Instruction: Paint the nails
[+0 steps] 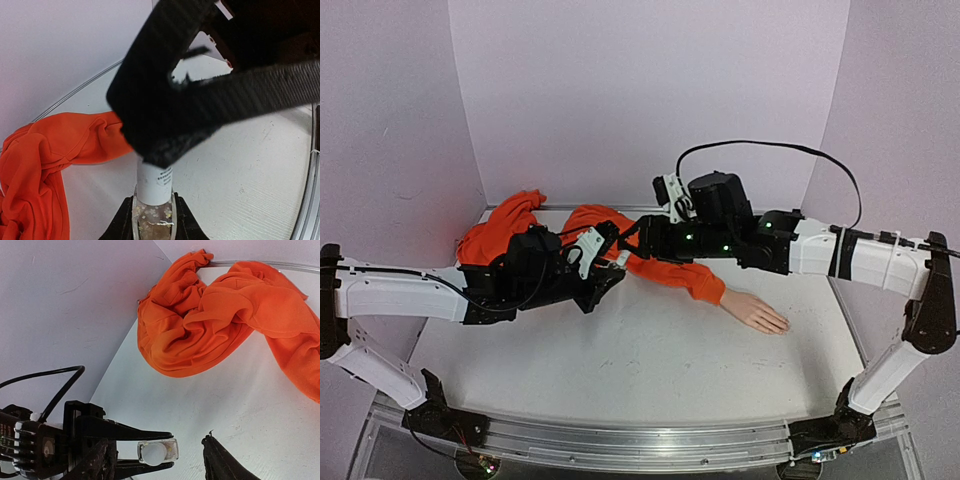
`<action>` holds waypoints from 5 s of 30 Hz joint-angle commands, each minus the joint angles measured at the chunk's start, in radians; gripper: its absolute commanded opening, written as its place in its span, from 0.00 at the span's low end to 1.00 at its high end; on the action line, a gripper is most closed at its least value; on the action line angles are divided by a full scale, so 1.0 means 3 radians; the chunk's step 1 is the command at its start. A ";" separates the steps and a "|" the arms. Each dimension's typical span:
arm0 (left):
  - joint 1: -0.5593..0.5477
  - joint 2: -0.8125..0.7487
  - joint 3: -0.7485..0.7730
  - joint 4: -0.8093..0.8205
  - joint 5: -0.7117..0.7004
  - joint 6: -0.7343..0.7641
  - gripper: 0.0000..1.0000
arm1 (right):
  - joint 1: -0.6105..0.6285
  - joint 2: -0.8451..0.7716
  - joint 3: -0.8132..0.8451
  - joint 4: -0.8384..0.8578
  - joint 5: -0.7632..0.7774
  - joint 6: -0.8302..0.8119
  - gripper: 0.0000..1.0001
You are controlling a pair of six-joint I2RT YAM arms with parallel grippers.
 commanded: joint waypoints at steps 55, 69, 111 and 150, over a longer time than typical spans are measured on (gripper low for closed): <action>-0.0218 -0.0363 0.0142 0.0376 -0.0565 0.0234 0.00 | 0.0039 -0.0637 -0.0144 0.0438 0.0138 -0.0085 0.74; -0.0360 -0.0240 0.0215 0.0386 -0.0894 0.0235 0.00 | 0.0207 -0.0059 0.0210 0.0300 0.0064 0.0003 0.37; -0.0068 -0.0665 0.0010 0.0357 -0.0405 0.0053 0.00 | 0.0101 -0.0581 -0.0176 0.0364 0.0017 -0.0410 0.78; 0.0212 -0.0825 -0.0130 0.0647 0.3082 -0.0280 0.00 | -0.0010 -0.0402 -0.0096 -0.0029 -0.2955 -0.2553 0.00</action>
